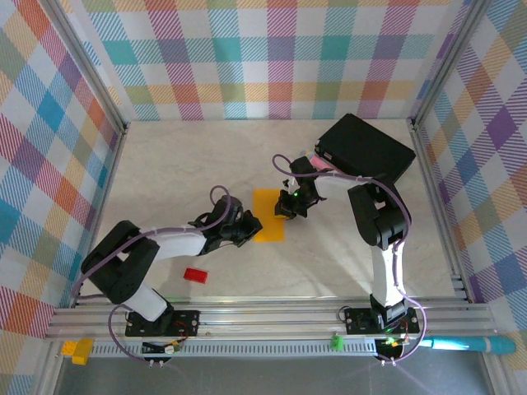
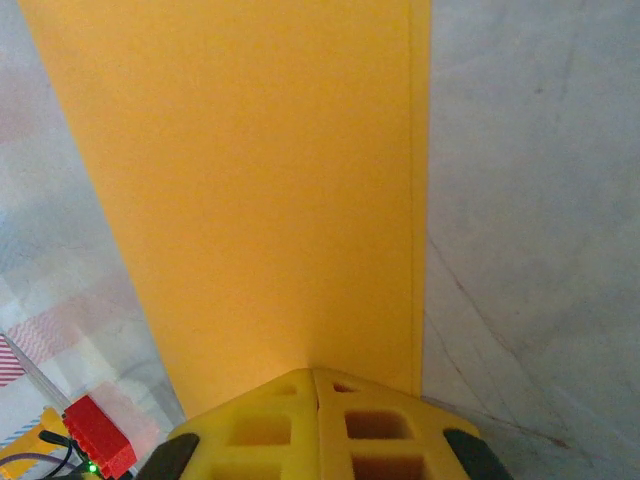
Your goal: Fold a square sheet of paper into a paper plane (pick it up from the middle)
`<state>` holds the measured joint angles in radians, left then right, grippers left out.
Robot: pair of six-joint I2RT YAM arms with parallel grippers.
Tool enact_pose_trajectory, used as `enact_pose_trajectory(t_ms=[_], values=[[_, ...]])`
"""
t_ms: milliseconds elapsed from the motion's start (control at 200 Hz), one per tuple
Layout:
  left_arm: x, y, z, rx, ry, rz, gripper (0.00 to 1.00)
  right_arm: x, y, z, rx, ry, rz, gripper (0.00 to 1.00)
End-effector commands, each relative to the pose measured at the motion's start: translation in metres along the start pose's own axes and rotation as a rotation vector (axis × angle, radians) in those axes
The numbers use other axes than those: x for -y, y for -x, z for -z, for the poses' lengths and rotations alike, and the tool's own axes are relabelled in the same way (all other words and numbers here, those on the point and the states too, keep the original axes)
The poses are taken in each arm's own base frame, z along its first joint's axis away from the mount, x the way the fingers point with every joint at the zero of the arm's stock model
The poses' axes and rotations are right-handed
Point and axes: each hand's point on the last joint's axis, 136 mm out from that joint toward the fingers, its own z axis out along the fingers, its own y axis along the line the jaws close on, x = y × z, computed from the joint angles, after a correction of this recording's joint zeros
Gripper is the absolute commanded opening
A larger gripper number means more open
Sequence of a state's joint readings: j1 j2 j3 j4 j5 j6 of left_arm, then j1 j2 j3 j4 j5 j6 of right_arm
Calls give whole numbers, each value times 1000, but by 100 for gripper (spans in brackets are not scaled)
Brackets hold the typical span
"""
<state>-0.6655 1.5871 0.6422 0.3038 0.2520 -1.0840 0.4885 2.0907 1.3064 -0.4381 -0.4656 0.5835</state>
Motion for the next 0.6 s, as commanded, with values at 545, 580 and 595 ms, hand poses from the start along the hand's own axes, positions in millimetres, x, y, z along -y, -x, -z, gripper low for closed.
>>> enact_pose_trajectory(t_ms=[545, 580, 595], values=[[-59, -4, 30, 44, 168, 38, 0, 151, -33, -17, -78, -542, -148, 3], [-47, 0, 33, 51, 156, 3, 0, 144, -29, -16, -70, -515, -134, 3], [-43, 2, 33, 52, 155, -10, 0, 139, -27, -15, -64, -499, -125, 3]])
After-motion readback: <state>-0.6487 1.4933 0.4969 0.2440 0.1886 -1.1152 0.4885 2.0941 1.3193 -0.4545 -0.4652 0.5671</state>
